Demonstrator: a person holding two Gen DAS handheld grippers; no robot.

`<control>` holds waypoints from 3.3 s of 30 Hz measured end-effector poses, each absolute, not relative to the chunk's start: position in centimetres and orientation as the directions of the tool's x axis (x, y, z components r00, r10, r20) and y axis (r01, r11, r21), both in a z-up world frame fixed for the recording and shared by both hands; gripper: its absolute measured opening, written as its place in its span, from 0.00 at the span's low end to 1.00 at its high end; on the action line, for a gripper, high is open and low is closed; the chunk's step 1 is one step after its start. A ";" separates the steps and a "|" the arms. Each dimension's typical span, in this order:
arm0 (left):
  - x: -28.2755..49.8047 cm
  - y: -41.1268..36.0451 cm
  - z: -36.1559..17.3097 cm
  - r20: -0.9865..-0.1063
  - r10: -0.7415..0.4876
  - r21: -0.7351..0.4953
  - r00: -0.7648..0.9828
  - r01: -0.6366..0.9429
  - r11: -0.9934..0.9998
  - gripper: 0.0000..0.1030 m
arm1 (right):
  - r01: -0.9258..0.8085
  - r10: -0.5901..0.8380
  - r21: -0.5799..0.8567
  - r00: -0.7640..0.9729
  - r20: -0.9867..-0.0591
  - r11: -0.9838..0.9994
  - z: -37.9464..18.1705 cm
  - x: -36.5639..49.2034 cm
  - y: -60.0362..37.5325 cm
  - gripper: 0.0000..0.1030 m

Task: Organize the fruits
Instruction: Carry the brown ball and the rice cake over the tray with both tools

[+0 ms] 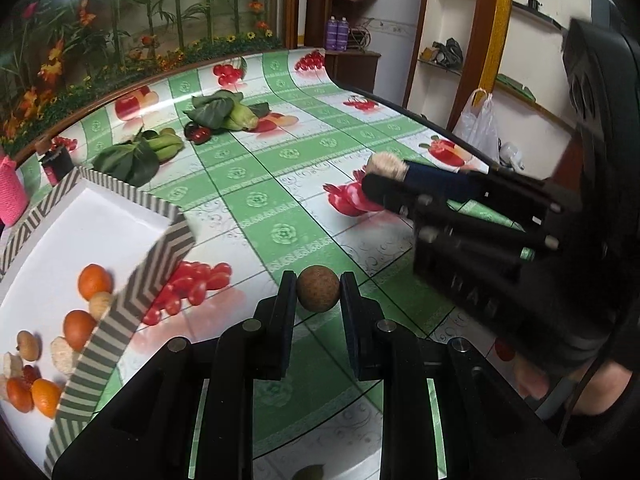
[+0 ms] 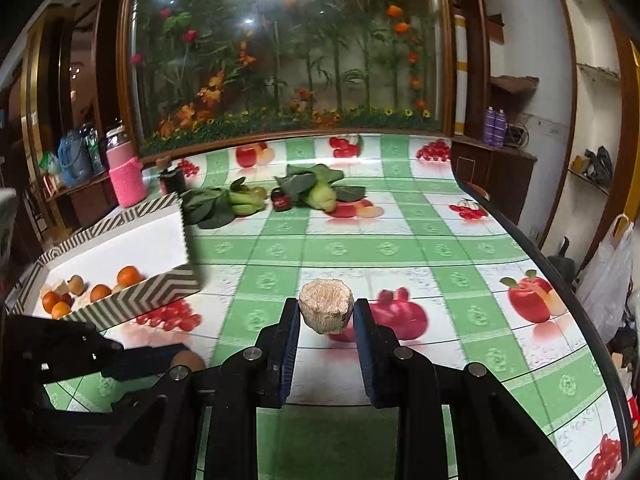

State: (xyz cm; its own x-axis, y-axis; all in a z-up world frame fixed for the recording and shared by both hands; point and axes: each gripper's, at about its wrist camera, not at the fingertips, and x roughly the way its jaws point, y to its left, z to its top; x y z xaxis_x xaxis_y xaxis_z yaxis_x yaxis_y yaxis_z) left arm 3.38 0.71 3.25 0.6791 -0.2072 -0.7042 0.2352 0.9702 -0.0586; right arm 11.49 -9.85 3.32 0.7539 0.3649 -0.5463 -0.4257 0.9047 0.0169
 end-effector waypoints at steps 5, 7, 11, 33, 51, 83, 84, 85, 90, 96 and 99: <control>2.8 3.0 3.9 -0.688 -0.204 -0.079 0.696 0.208 0.975 0.20 | -0.428 0.354 -0.014 0.766 -0.537 0.904 3.3 10.3 -8.0 0.26; 2.6 3.8 4.1 -0.685 -0.200 -0.087 0.700 0.194 0.977 0.20 | -0.418 0.347 -0.009 0.766 -0.542 0.909 3.3 10.4 -7.7 0.26; 2.2 5.3 4.6 -0.671 -0.193 -0.103 0.716 0.168 0.980 0.20 | -0.393 0.331 0.008 0.763 -0.555 0.919 3.1 10.9 -7.5 0.26; 1.1 13.7 4.7 -0.670 -0.046 -0.130 0.741 -0.056 0.990 0.20 | -0.477 0.399 0.000 0.736 -0.548 0.879 3.4 10.8 -1.0 0.26; 1.2 20.1 3.4 -0.724 0.152 -0.098 0.672 -0.319 0.943 0.20 | -0.597 0.520 0.023 0.678 -0.520 0.802 3.9 10.4 6.5 0.26; 0.7 23.6 2.8 -0.749 0.278 -0.047 0.602 -0.467 0.883 0.20 | -0.766 0.622 0.040 0.490 -0.610 0.642 1.9 10.4 13.7 0.26; 0.7 23.6 2.8 -0.748 0.285 -0.043 0.599 -0.473 0.880 0.20 | -0.767 0.625 0.042 0.488 -0.609 0.640 1.9 10.4 13.7 0.26; 0.6 23.7 2.8 -0.748 0.288 -0.042 0.598 -0.475 0.879 0.20 | -0.770 0.630 0.046 0.485 -0.607 0.637 1.9 10.3 13.7 0.26; 0.7 23.7 2.7 -0.747 0.294 -0.036 0.597 -0.477 0.878 0.20 | -0.775 0.630 0.052 0.471 -0.617 0.630 1.7 10.5 13.7 0.26; 0.6 23.6 2.6 -0.739 0.308 -0.021 0.600 -0.477 0.879 0.20 | -0.779 0.628 0.052 0.462 -0.626 0.625 1.6 10.4 13.8 0.26; 0.5 23.5 2.6 -0.737 0.321 -0.011 0.595 -0.484 0.875 0.20 | -0.783 0.625 0.044 0.460 -0.630 0.620 1.6 10.2 13.9 0.26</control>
State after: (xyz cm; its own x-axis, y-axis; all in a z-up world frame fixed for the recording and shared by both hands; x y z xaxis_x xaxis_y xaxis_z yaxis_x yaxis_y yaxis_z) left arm 0.55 23.49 2.57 0.5955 0.3208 -0.7365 -0.4844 0.8748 -0.0107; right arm 10.25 13.95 1.61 0.4602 0.6255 -0.6301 -0.7831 0.6204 0.0438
